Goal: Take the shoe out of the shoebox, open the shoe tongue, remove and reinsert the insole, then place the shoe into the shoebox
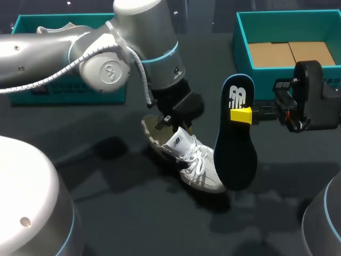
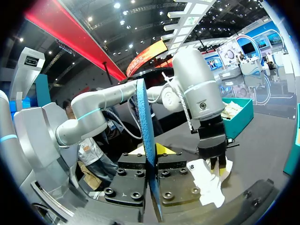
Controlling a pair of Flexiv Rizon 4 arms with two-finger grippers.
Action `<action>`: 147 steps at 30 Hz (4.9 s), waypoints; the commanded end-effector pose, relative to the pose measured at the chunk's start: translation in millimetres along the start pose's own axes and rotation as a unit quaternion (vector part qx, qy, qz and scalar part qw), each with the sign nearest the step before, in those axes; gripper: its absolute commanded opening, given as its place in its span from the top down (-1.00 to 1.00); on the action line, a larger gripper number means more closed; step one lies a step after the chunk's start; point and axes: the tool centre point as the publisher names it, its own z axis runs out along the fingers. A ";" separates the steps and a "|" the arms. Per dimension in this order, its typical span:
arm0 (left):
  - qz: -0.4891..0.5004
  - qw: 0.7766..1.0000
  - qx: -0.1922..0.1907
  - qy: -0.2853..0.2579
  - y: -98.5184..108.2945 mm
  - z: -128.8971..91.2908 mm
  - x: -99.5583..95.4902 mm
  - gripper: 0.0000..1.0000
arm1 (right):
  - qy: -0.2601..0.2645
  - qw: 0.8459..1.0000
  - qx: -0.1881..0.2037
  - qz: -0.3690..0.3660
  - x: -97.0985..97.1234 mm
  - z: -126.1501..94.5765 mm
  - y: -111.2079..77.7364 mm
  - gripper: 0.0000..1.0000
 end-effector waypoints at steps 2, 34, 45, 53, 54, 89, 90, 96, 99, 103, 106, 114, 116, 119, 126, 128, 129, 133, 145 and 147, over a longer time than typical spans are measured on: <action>0.001 1.000 0.001 -0.003 0.6 -1.5 2.7 1.00 | 0.000 1.000 0.000 0.000 -0.7 1.4 -0.5 1.00; 0.367 0.930 -0.020 0.002 -6.1 -16.3 20.5 1.00 | 0.000 1.000 0.000 0.000 -0.7 1.4 -0.5 1.00; 0.399 0.916 -0.027 0.005 -12.1 -5.6 31.3 1.00 | 0.000 1.000 0.000 0.000 -0.7 1.4 -0.5 1.00; 0.406 0.913 -0.031 0.013 -16.9 5.8 37.8 1.00 | 0.000 1.000 0.000 0.000 -0.7 1.4 -0.5 1.00; 0.407 0.913 -0.031 0.015 -17.6 7.6 38.9 1.00 | 0.000 1.000 0.000 0.000 -0.7 1.4 -0.5 1.00; 0.411 0.909 -0.039 0.056 -21.0 56.0 23.0 1.00 | 0.000 1.000 0.000 0.000 -0.7 1.4 -0.5 1.00; 0.412 0.909 -0.039 0.056 -20.6 56.9 22.2 0.97 | 0.000 1.000 0.000 0.000 -0.7 1.4 -0.5 1.00; 0.412 0.910 -0.033 0.042 -17.8 52.2 16.4 -0.55 | 0.000 1.000 0.000 0.000 -0.7 1.4 -0.5 1.00; 0.412 0.910 -0.026 0.024 -17.1 43.5 12.7 -0.84 | 0.000 1.000 0.000 0.000 -0.7 1.4 -0.5 1.00; 0.413 0.910 -0.014 -0.027 -17.8 22.0 7.1 -1.00 | 0.000 1.000 0.000 0.000 -0.7 1.4 -0.5 1.00; 0.410 0.907 -0.003 -0.095 -21.2 -5.2 1.7 -1.00 | 0.000 1.000 0.000 0.000 -0.7 1.4 -0.5 1.00; 0.408 0.875 0.005 -0.259 -34.3 -78.2 -17.4 -1.00 | 0.000 1.000 0.000 0.000 -0.7 1.4 -0.5 1.00; 0.410 0.871 0.018 -0.269 -34.6 -87.3 -21.5 -1.00 | 0.000 1.000 0.000 0.000 -0.7 1.4 -0.5 1.00; 0.410 0.871 0.018 -0.269 -34.6 -87.3 -21.5 -1.00 | 0.000 1.000 0.000 0.000 -0.7 1.4 -0.5 1.00; 0.410 0.871 0.018 -0.269 -34.6 -87.3 -21.5 -1.00 | 0.000 1.000 0.000 0.000 -0.7 1.4 -0.5 1.00; 0.410 0.871 0.018 -0.269 -34.6 -87.3 -21.5 -1.00 | 0.000 1.000 0.000 0.000 -0.7 1.4 -0.5 1.00; 0.410 0.871 0.018 -0.269 -34.6 -87.3 -21.5 -1.00 | 0.000 1.000 0.000 0.000 -0.7 1.4 -0.5 1.00; 0.415 0.863 0.030 -0.287 -29.1 -89.8 -25.3 -1.00 | 0.000 1.000 0.000 0.000 -0.7 1.4 -0.5 1.00; 0.416 0.820 0.060 -0.388 -17.3 -125.2 -23.1 -1.00 | 0.000 1.000 0.000 0.000 -0.7 1.4 -0.5 1.00; 0.413 0.816 0.069 -0.398 -15.5 -126.7 -21.8 -1.00 | 0.000 1.000 0.000 0.000 -0.7 1.4 -0.5 1.00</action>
